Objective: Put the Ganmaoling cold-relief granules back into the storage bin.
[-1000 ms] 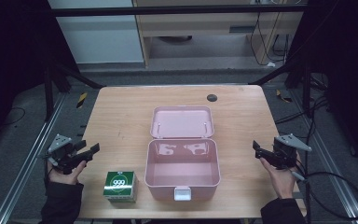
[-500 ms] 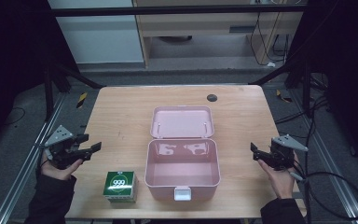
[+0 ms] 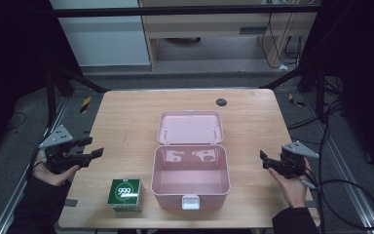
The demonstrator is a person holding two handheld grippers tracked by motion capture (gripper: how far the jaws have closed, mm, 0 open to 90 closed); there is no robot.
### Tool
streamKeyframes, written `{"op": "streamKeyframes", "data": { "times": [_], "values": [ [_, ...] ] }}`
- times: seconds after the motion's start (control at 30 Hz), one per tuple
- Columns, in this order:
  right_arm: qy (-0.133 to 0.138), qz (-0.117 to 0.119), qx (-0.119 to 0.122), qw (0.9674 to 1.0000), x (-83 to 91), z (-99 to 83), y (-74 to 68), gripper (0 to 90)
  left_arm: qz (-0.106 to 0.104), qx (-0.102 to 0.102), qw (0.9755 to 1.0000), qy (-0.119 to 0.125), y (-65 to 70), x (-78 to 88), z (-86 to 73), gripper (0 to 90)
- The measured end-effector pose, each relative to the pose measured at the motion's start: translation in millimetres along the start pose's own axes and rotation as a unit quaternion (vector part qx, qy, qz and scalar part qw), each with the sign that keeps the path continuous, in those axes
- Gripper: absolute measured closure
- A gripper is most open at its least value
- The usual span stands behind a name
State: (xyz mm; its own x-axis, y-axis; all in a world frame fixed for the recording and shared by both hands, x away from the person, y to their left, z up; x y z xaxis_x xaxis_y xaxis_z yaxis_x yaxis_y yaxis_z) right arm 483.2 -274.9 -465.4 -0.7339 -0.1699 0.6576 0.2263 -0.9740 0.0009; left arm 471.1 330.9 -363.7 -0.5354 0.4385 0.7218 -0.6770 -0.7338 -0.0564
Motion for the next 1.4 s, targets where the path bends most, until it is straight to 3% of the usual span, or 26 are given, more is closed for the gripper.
{"op": "streamKeyframes", "data": {
  "times": [0.1,0.17,0.2,0.23,0.37,0.4,0.43,0.47,0.5,0.6,0.7,0.8,1.23,1.4],
  "values": [
    [-0.003,-0.003,0.007,1.0,-0.9,-0.7,-0.9,16.7,-0.009,-0.012,0.9999,-0.008,1.9,0.8,1.6,36.9],
    [-0.004,-0.003,0.009,1.0,-1.4,-0.9,-1.1,16.6,-0.018,-0.027,0.9994,-0.014,4.1,1.3,3.2,36.3],
    [-0.004,-0.003,0.012,0.9999,-1.9,-1.2,-1.8,16.1,-0.03,-0.044,0.9984,-0.02,7.9,1.3,4.7,35.8],
    [-0.004,-0.003,0.012,0.9999,-1.9,-1.2,-1.8,16.1,-0.03,-0.044,0.9984,-0.02,7.9,1.3,4.7,35.3],
    [-0.007,0.0,0.018,0.9998,-3.6,-2.0,-4.0,15.5,-0.051,-0.087,0.9942,-0.039,19.4,-0.5,7.3,31.3],
    [-0.009,0.001,0.018,0.9998,-4.6,-2.0,-4.4,15.2,-0.062,-0.104,0.9915,-0.048,24.4,-2.5,7.9,30.7],
    [-0.009,0.001,0.018,0.9998,-4.6,-2.0,-4.4,15.2,-0.062,-0.104,0.9915,-0.048,24.4,-2.5,7.9,30.2],
    [-0.012,0.001,0.021,0.9997,-6.0,-2.5,-5.1,14.4,-0.068,-0.116,0.9892,-0.058,27.7,-4.7,8.6,29.1],
    [-0.012,0.001,0.021,0.9997,-6.0,-2.5,-5.1,14.4,-0.068,-0.116,0.9892,-0.058,27.7,-4.7,8.6,28.3],
    [-0.014,-0.001,0.028,0.9995,-6.6,-3.3,-5.6,14.0,-0.079,-0.138,0.9844,-0.075,34.3,-8.9,9.6,26.0],
    [-0.017,0.002,0.032,0.9993,-7.4,-3.8,-6.6,13.9,-0.086,-0.164,0.9781,-0.095,41.1,-14.3,10.3,22.0],
    [-0.021,-0.001,0.035,0.9992,-8.5,-4.3,-6.6,13.4,-0.094,-0.178,0.9737,-0.107,45.5,-20.0,10.6,18.5],
    [-0.03,0.004,0.04,0.9987,-11.7,-9.0,-4.3,12.4,-0.106,-0.227,0.9551,-0.159,59.8,-38.0,7.2,12.6],
    [-0.03,0.004,0.042,0.9987,-11.5,-8.9,-3.8,11.9,-0.116,-0.244,0.9467,-0.175,66.0,-42.6,5.7,10.9]
  ]
}}
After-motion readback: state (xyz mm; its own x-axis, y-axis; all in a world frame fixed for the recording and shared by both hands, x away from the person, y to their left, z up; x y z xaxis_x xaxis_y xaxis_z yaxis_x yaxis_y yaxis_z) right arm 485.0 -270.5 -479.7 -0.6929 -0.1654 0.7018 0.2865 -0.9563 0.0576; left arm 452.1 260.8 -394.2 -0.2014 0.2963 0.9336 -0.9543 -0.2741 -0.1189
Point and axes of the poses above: each handheld gripper's, and its own axes: x roughly backward along the jaws, z roughly out of its top, y roughly to its right, the point moved 3 cm from there along -x, roughly forward along the jaws, and after that the axes turned 12 degrees about -y, right-handed, at the moved point
